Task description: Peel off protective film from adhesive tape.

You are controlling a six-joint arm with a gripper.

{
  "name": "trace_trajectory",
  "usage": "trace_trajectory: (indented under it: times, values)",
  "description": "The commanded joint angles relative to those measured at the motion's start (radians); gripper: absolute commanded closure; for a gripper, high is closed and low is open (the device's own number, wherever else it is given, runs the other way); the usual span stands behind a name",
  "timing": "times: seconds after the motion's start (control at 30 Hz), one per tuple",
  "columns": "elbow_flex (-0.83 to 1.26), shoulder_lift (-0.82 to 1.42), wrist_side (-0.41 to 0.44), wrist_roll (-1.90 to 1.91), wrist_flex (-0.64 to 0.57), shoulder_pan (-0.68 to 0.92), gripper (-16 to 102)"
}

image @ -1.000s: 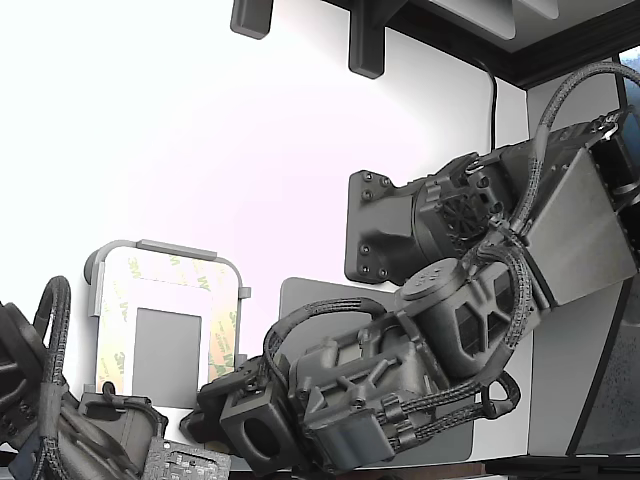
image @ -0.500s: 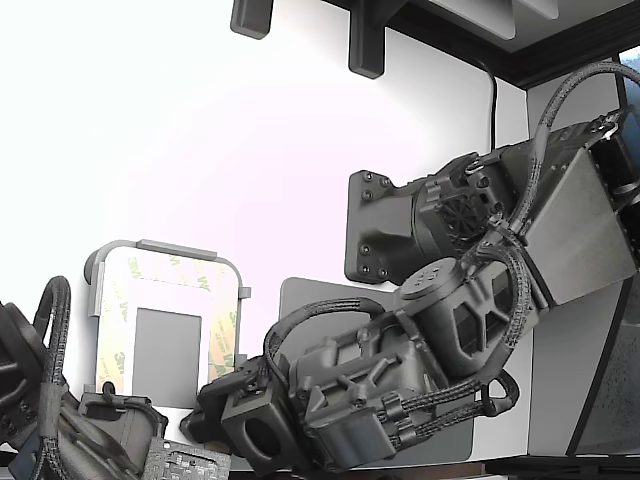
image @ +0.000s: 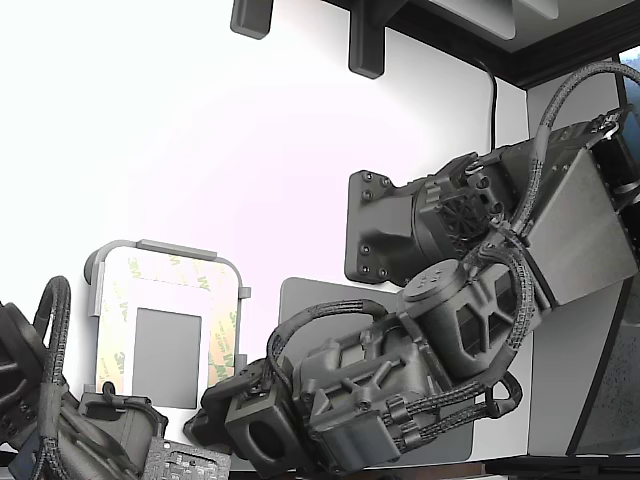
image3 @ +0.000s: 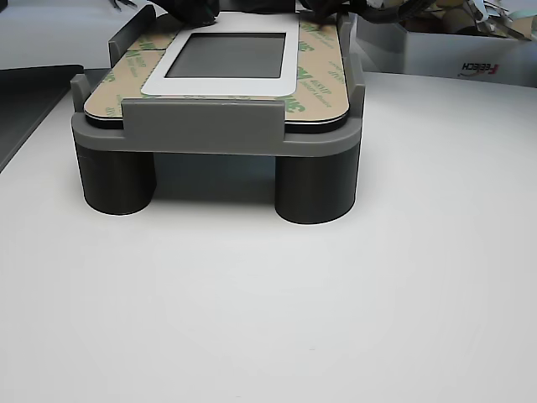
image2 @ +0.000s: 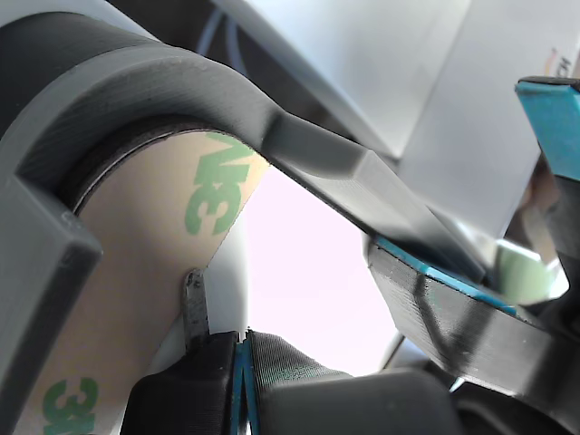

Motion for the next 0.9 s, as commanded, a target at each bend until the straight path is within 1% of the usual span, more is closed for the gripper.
trace_trajectory:
  times: [0.0,0.63,0.87]
  values:
    - [-0.031,0.02,0.002,-0.003,0.002,-0.006,97]
    - [-0.044,0.009,0.0,-0.026,-0.014,-0.025,97]
    - [-0.012,0.02,-0.005,-0.028,-0.029,-0.025,97]
